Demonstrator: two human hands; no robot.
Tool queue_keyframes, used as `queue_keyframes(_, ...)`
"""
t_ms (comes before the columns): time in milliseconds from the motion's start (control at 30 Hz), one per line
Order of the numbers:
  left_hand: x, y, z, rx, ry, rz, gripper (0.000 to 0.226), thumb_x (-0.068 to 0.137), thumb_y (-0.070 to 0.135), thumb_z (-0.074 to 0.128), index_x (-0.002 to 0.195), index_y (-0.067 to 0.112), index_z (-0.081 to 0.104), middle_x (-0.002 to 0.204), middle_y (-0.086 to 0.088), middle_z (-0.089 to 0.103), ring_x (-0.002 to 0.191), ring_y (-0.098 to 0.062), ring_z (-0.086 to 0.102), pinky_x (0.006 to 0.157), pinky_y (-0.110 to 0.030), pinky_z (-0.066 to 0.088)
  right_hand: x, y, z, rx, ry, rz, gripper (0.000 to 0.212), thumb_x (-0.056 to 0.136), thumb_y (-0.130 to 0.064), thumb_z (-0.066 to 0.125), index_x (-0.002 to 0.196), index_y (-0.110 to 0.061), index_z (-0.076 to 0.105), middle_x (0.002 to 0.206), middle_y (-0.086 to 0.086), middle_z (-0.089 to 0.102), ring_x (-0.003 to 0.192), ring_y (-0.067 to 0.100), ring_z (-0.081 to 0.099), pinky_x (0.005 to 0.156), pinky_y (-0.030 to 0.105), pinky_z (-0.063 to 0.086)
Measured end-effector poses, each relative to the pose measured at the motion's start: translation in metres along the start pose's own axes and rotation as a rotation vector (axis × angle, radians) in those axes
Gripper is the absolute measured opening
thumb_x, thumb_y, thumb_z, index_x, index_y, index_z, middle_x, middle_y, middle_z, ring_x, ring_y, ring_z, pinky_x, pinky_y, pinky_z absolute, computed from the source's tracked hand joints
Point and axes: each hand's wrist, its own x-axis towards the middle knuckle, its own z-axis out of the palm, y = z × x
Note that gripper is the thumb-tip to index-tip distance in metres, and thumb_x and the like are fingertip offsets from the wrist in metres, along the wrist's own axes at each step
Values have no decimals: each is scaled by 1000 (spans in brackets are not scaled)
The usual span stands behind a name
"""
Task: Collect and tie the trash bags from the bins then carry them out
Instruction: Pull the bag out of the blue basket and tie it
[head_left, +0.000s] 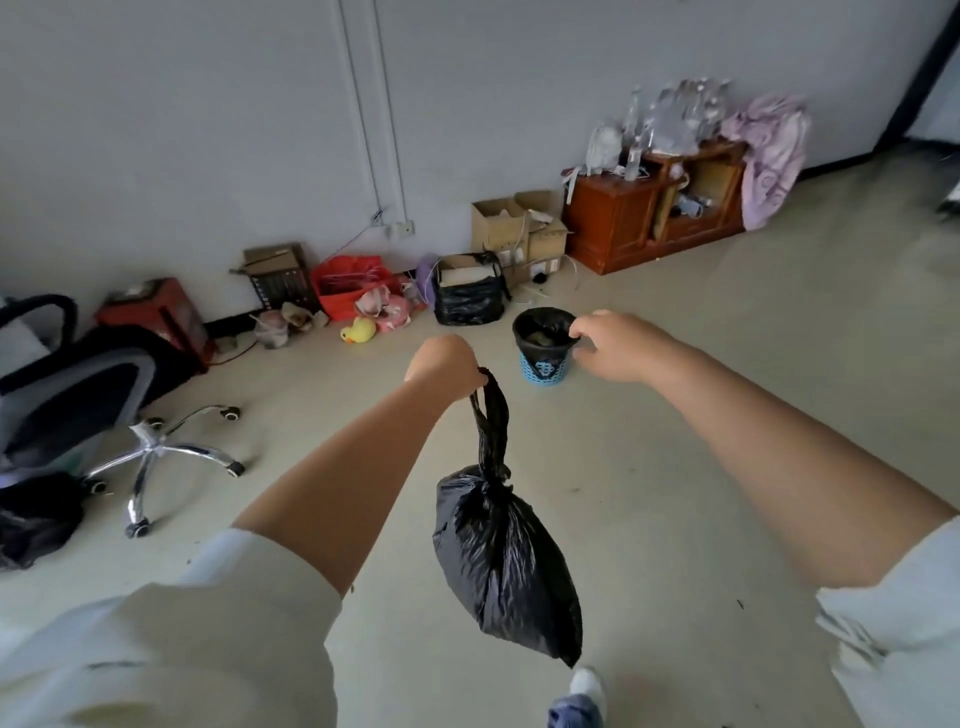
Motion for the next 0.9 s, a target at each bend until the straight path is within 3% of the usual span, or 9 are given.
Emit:
queue_keyframes(400, 342, 72, 9, 11, -3, -191, 19, 92, 9, 50, 105, 3, 63, 110, -12, 63, 101, -29, 61, 68, -28, 43, 325, 158, 4, -32, -107, -62, 38, 93, -24, 41, 127, -8, 47, 132, 14, 48, 120, 34, 46, 96, 42, 43)
queue_keyframes(667, 575, 59, 31, 48, -68, -290, 23, 89, 2, 49, 108, 3, 63, 113, -11, 61, 105, -28, 59, 70, -28, 43, 564, 226, 37, -68, -148, -68, 37, 94, -24, 40, 126, -8, 46, 132, 14, 48, 121, 33, 44, 95, 41, 41)
queue_keyframes(733, 624, 53, 39, 49, -111, -312, 22, 89, 0, 48, 105, 3, 63, 108, -11, 63, 103, -27, 59, 70, -27, 43, 618, 238, 48, -70, -197, -81, 38, 94, -24, 39, 129, -8, 44, 133, 14, 47, 122, 32, 43, 96, 42, 41)
queue_keyframes(833, 694, 47, 49, 55, -174, -349, 20, 88, -3, 46, 93, 7, 63, 80, -6, 55, 85, -25, 54, 69, -25, 41, 696, 254, 69, -71, -267, -118, 38, 94, -22, 39, 129, -9, 44, 133, 13, 47, 122, 32, 44, 95, 41, 42)
queue_keyframes(900, 738, 41, 59, 58, -198, -381, 20, 87, -3, 46, 89, 9, 61, 73, -3, 50, 79, -22, 48, 69, -24, 40, 743, 264, 86, -74, -321, -144, 37, 94, -22, 39, 128, -9, 44, 133, 13, 47, 121, 32, 45, 95, 42, 43)
